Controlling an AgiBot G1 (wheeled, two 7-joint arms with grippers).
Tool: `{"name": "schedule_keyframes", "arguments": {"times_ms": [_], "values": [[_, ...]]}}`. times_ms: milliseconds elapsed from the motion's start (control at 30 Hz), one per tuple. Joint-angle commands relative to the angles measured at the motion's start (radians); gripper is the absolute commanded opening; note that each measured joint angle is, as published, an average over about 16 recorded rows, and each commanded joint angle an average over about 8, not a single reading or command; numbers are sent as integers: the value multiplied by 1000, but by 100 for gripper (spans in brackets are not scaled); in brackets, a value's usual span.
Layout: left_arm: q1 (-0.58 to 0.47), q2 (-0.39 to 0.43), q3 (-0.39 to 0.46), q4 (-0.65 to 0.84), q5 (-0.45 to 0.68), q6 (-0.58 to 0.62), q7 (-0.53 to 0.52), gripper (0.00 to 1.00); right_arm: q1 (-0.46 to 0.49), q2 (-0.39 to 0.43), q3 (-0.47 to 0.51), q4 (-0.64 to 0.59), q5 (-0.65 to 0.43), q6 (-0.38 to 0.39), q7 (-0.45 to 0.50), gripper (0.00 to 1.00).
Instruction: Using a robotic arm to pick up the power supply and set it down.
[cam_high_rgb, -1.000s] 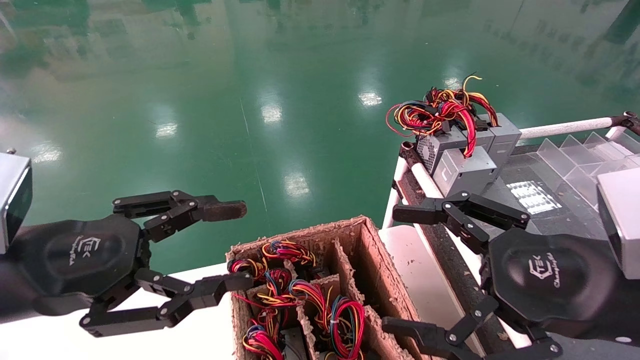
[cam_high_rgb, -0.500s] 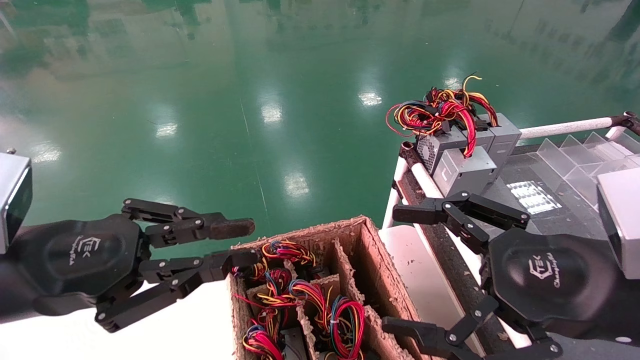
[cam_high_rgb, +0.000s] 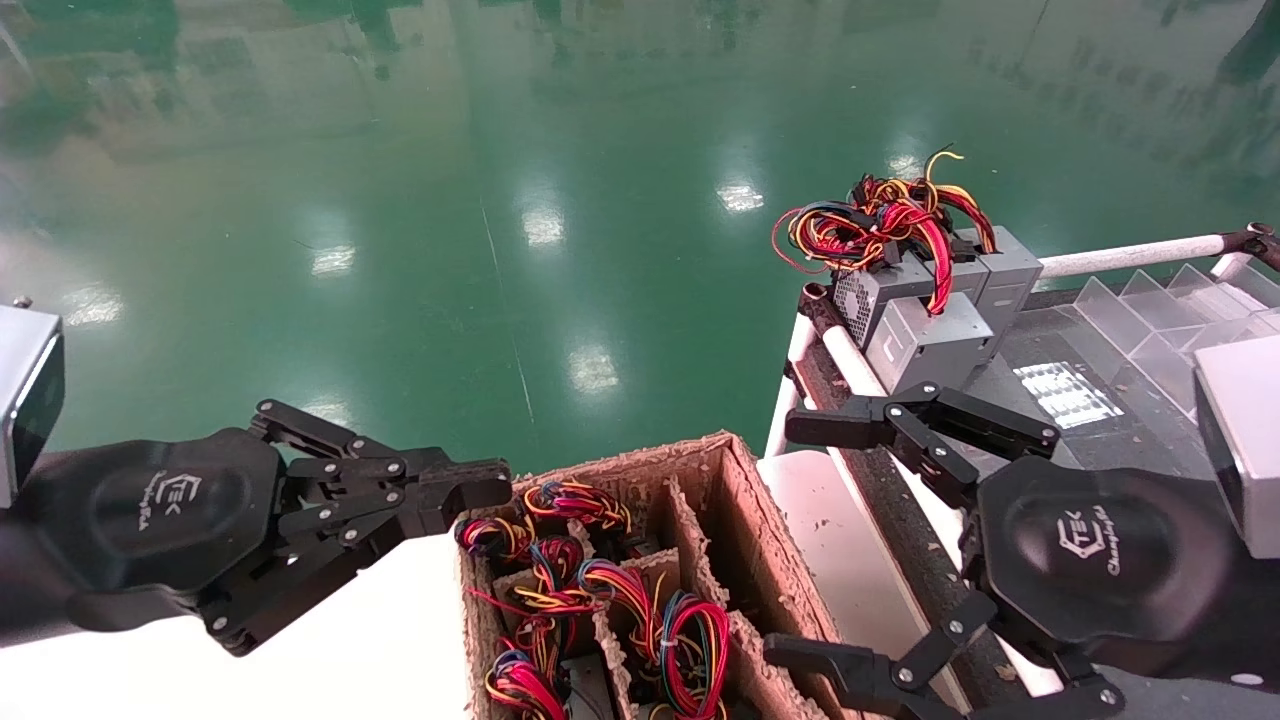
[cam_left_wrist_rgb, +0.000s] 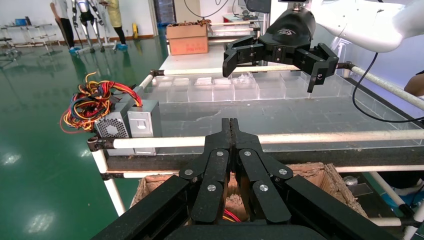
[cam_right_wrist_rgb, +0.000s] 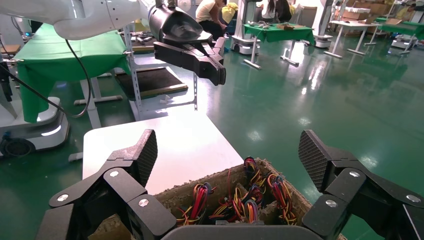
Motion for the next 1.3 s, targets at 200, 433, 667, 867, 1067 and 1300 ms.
{"name": "schedule_keyframes", "arguments": {"times_ms": [200,433,667,867,1067,1300], "values": [[0,0,0,0,0,0,0,100,0,0,0,0,0,0,0,100],[0,0,0,0,0,0,0,100,-1,0,0,1,0,0,1,100],[0,0,0,0,0,0,0,100,-1,5,0,0,-24,21,-10,100],[0,0,0,0,0,0,0,100,6,15,-15,19,-118,83,-25,100],[0,0,0,0,0,0,0,100,95,-18,-94,51,-318,106,-16,100],[0,0,0,0,0,0,0,100,262,-135,-231,39,-561,50,20,100]]}}
